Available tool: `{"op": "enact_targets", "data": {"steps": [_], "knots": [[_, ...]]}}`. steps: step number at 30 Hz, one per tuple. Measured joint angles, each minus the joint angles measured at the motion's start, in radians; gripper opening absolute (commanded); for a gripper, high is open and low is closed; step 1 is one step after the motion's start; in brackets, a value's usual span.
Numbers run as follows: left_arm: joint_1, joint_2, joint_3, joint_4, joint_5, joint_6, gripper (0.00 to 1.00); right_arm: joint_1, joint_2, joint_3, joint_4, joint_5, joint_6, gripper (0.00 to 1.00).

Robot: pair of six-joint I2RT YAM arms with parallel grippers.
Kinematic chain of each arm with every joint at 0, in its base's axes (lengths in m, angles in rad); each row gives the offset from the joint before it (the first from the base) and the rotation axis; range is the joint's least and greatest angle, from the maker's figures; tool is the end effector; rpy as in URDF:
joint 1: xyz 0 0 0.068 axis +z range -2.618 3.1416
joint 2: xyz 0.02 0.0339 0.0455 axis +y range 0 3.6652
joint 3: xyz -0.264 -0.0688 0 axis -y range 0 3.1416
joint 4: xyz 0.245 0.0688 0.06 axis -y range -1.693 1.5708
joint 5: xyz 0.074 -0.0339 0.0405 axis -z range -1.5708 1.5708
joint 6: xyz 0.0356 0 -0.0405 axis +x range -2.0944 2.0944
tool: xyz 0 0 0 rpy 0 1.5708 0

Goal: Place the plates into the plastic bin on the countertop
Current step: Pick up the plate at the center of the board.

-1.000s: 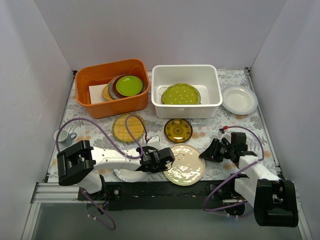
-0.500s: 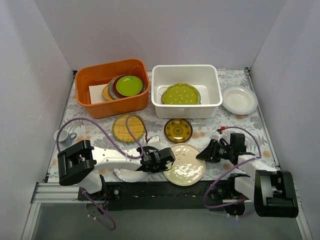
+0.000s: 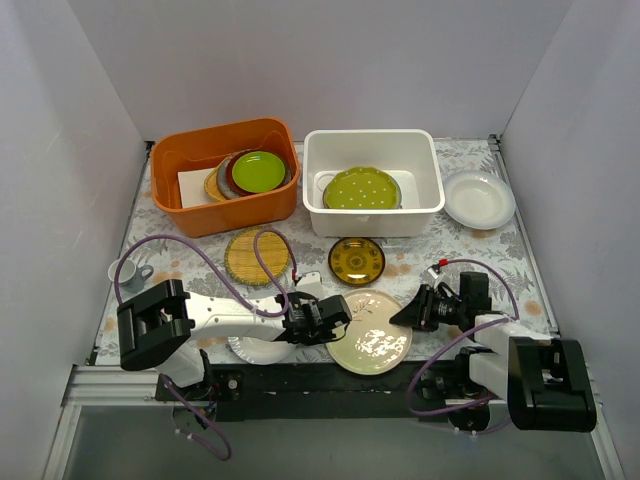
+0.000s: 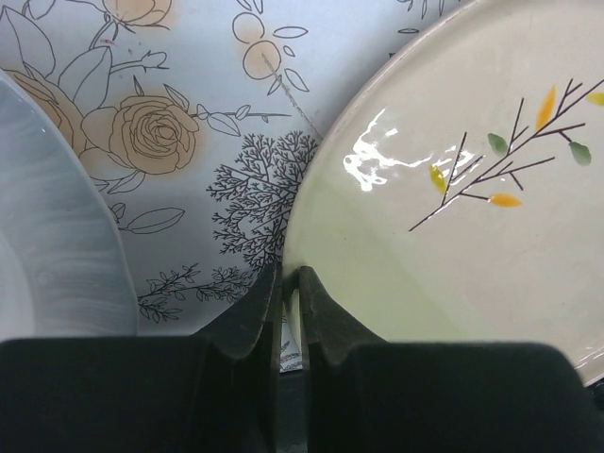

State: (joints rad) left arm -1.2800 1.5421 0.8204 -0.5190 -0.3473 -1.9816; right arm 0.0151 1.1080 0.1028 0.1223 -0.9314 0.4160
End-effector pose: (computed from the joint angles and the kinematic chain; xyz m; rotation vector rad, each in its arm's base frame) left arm 0.0893 -0.2560 0.1589 -1.0298 2.5783 -0.4906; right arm 0.1441 0.0307 0.1015 0.0533 2.3836 1.3317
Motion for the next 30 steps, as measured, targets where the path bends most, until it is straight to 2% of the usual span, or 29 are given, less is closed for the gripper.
{"op": "enact_targets", "data": {"steps": [1,4,10,13,14,17,21,25,30], "knots": [[0.000,0.000,0.000,0.000,-0.001,0.000,0.00,0.000,-0.011,-0.002,-0.006,0.002,0.002,0.10],[0.000,-0.002,0.000,-0.001,-0.002,0.000,0.00,0.000,-0.055,-0.003,-0.033,0.005,0.005,0.01],[-0.002,-0.013,0.000,-0.005,-0.006,-0.001,0.00,0.002,-0.152,-0.002,-0.088,0.006,0.031,0.01],[-0.005,-0.016,0.000,-0.009,-0.011,-0.001,0.09,0.005,-0.207,-0.002,-0.117,0.006,0.053,0.01],[-0.006,-0.018,0.000,-0.011,-0.014,-0.001,0.17,0.005,-0.216,-0.001,-0.122,0.005,0.058,0.01],[-0.011,-0.020,0.000,-0.011,-0.023,-0.002,0.25,0.008,-0.250,0.003,-0.138,-0.001,0.079,0.01],[-0.019,-0.033,0.000,-0.002,-0.026,-0.005,0.47,0.021,-0.278,0.036,-0.183,-0.021,0.094,0.01],[-0.030,-0.077,0.001,0.017,-0.027,-0.010,0.62,0.032,-0.297,0.062,-0.228,-0.023,0.094,0.01],[-0.033,-0.155,0.032,0.040,-0.031,-0.003,0.75,0.033,-0.319,0.087,-0.287,-0.020,0.094,0.01]]}}
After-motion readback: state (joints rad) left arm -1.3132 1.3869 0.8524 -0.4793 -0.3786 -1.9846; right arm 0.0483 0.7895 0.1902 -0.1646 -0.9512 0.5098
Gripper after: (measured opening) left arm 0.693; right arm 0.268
